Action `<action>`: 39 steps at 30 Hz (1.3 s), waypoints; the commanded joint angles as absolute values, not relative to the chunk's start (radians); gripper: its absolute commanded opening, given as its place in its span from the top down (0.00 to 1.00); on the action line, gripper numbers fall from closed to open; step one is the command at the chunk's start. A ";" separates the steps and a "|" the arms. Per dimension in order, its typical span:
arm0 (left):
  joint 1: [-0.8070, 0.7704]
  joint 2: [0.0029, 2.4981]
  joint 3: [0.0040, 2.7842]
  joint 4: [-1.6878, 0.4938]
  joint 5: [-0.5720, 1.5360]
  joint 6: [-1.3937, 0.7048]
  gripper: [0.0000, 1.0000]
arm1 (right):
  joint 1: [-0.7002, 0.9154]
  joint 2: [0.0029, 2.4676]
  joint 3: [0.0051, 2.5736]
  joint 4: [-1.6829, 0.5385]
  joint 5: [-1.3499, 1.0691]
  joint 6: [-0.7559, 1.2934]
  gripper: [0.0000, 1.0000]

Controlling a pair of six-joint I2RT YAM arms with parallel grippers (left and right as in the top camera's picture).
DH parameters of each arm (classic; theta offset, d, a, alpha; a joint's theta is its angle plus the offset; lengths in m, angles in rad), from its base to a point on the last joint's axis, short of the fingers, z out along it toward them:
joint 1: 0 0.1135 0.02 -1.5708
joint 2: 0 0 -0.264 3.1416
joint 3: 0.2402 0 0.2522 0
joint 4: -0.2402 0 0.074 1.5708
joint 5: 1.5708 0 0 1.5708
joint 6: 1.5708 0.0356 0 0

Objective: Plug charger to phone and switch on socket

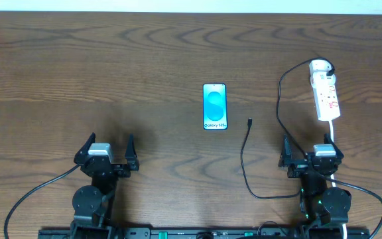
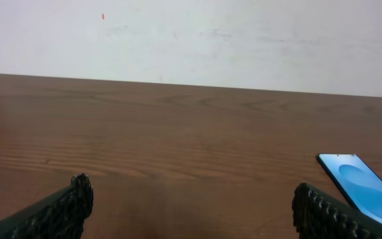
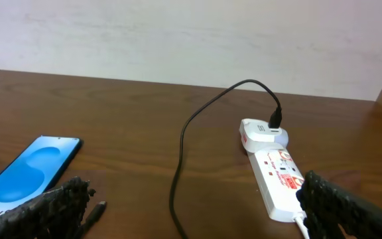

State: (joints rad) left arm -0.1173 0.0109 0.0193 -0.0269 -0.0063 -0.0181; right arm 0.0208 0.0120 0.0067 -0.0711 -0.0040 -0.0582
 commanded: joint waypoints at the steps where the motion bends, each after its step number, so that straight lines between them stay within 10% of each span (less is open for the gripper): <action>1: -0.110 0.005 0.004 -0.066 -0.043 0.006 0.02 | 0.019 0.011 0.006 -0.076 -0.003 -0.046 0.01; 39: -0.110 0.073 0.132 -0.027 0.150 -0.085 0.02 | 0.019 0.011 0.006 -0.076 -0.003 -0.046 0.01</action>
State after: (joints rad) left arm -0.1173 0.0326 0.0483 -0.0261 0.1326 -0.0563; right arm 0.0208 0.0120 0.0067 -0.0711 -0.0040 -0.0582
